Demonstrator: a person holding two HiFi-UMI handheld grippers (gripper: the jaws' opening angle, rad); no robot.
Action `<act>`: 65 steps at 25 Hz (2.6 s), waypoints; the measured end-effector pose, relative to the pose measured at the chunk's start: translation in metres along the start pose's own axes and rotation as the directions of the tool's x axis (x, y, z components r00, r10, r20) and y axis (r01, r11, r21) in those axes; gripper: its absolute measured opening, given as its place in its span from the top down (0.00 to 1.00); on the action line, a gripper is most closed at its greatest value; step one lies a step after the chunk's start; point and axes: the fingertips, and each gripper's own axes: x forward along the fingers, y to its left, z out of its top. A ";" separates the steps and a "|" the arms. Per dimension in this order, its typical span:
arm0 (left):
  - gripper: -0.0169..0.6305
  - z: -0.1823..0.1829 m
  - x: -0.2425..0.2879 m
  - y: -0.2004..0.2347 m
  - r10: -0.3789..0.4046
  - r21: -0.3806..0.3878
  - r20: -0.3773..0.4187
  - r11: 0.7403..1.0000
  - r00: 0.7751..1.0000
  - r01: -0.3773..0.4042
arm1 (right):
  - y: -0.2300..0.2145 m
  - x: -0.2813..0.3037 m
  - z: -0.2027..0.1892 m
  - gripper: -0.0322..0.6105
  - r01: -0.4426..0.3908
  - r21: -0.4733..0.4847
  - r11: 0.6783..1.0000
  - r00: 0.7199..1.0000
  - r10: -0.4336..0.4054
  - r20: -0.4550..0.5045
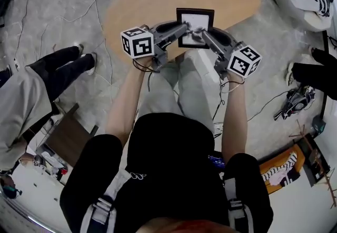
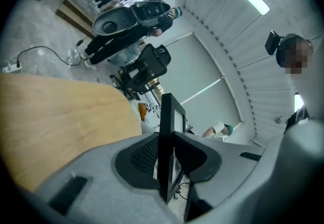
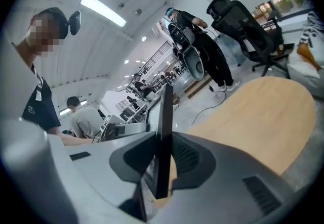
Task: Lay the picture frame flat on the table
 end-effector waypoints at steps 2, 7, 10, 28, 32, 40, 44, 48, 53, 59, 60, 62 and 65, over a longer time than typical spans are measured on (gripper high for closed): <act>0.84 -0.009 0.004 0.035 0.019 -0.043 0.018 0.999 1.000 -0.018 | -0.023 0.018 -0.017 0.82 0.023 0.019 1.000 1.000 -0.023 -0.020; 0.84 -0.037 -0.005 0.126 0.079 -0.101 0.022 0.992 0.997 -0.076 | -0.073 0.072 -0.073 0.82 0.064 0.091 0.994 0.998 -0.062 -0.029; 0.83 -0.061 0.005 0.157 0.127 -0.126 0.009 0.984 0.992 -0.125 | -0.102 0.078 -0.102 0.82 0.073 0.125 0.989 0.997 -0.069 -0.039; 0.90 -0.100 -0.028 0.263 0.341 -0.223 0.124 0.925 0.932 -0.308 | -0.194 0.110 -0.172 0.84 0.101 0.203 0.974 0.994 -0.091 -0.056; 0.92 -0.106 -0.032 0.258 0.344 -0.214 0.118 0.925 0.932 -0.314 | -0.209 0.110 -0.179 0.84 0.247 0.102 0.964 0.967 -0.238 -0.088; 0.96 -0.120 -0.028 0.236 0.325 -0.207 0.072 0.930 0.943 -0.304 | -0.240 0.097 -0.186 0.83 0.593 -0.196 0.781 0.767 -0.622 -0.160; 0.96 -0.110 -0.036 0.197 0.361 -0.189 0.066 0.920 0.930 -0.344 | -0.200 0.088 -0.163 0.91 0.554 -0.119 0.824 0.812 -0.566 -0.144; 0.96 -0.065 -0.047 0.137 0.315 -0.174 0.177 0.942 0.932 -0.286 | -0.140 0.089 -0.118 0.92 0.466 -0.014 0.885 0.882 -0.466 -0.078; 0.96 0.004 -0.059 0.071 0.284 -0.057 0.314 0.958 0.906 -0.281 | -0.075 0.090 -0.030 0.93 0.389 -0.016 0.921 0.917 -0.385 0.101; 0.96 0.074 -0.097 0.002 0.359 0.040 0.436 0.909 0.825 -0.416 | 0.006 0.070 0.064 0.93 0.343 -0.125 0.931 0.926 -0.313 0.212; 0.96 0.093 -0.103 -0.010 0.359 0.069 0.474 0.895 0.804 -0.440 | 0.019 0.068 0.085 0.93 0.341 -0.162 0.926 0.925 -0.300 0.233; 0.96 0.124 -0.114 -0.040 0.354 0.128 0.541 0.861 0.762 -0.491 | 0.048 0.059 0.121 0.93 0.344 -0.232 0.910 0.921 -0.278 0.274; 0.96 0.159 -0.124 -0.081 0.348 0.240 0.594 0.784 0.726 -0.572 | 0.091 0.045 0.165 0.93 0.364 -0.322 0.874 0.904 -0.248 0.348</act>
